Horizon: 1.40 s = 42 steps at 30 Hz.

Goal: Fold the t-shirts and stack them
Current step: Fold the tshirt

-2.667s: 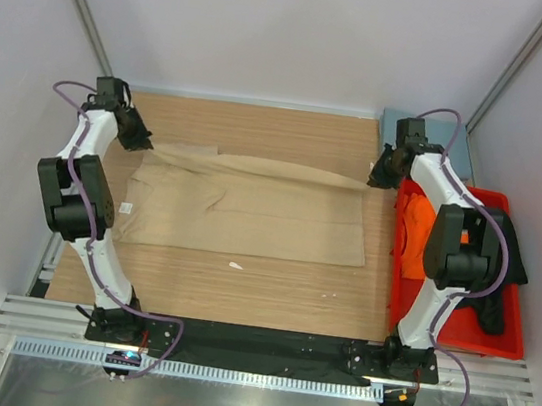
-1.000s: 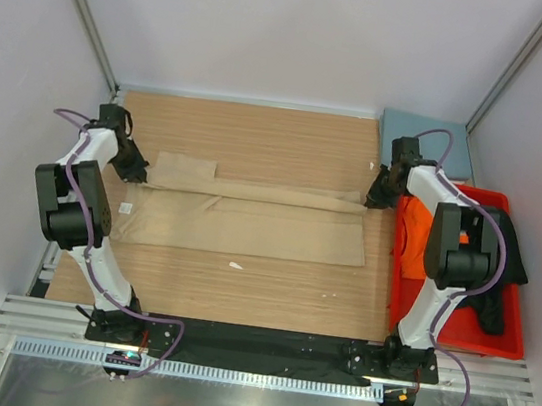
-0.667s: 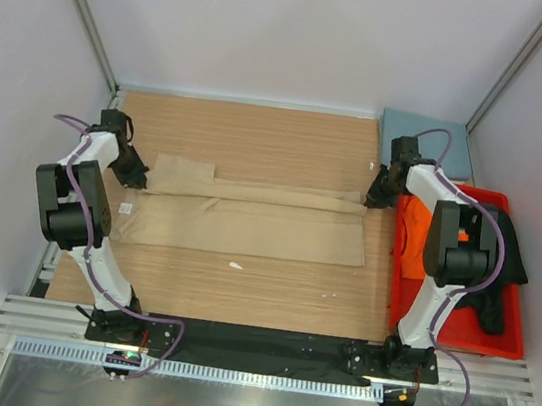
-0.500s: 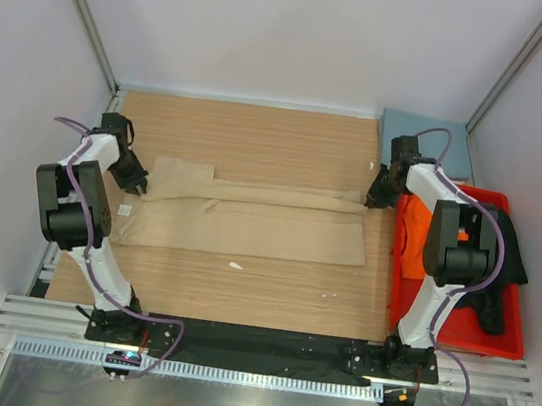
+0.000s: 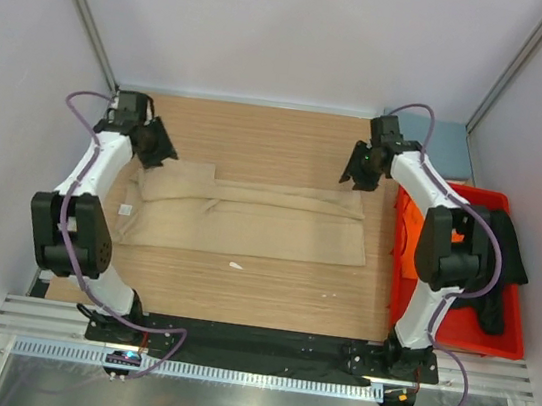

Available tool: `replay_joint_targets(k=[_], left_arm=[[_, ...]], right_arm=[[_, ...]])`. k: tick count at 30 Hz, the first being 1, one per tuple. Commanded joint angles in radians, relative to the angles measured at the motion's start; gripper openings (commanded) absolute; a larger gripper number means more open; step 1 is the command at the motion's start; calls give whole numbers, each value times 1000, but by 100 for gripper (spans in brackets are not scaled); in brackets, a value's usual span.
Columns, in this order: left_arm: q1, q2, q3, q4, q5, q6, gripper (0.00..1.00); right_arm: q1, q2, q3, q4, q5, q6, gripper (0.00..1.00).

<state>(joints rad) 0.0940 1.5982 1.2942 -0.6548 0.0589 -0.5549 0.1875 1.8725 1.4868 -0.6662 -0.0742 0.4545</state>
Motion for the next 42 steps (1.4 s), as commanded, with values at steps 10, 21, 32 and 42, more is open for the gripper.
replay_joint_targets(k=[10,21,32,42], left_arm=[[-318,420,266,130,311,-2,38],[-344,465,268,55,236,24,36],[-381,378,172,-60,249,21,31],[-424,212,-10,-60,259,15,31]], right_arm=[[122,226,211,105,-180,216,44],[125,229,162,109,-180,219,41],[135,278,202,83,-191,239,41],[167,177,60,100,-223,231,40]])
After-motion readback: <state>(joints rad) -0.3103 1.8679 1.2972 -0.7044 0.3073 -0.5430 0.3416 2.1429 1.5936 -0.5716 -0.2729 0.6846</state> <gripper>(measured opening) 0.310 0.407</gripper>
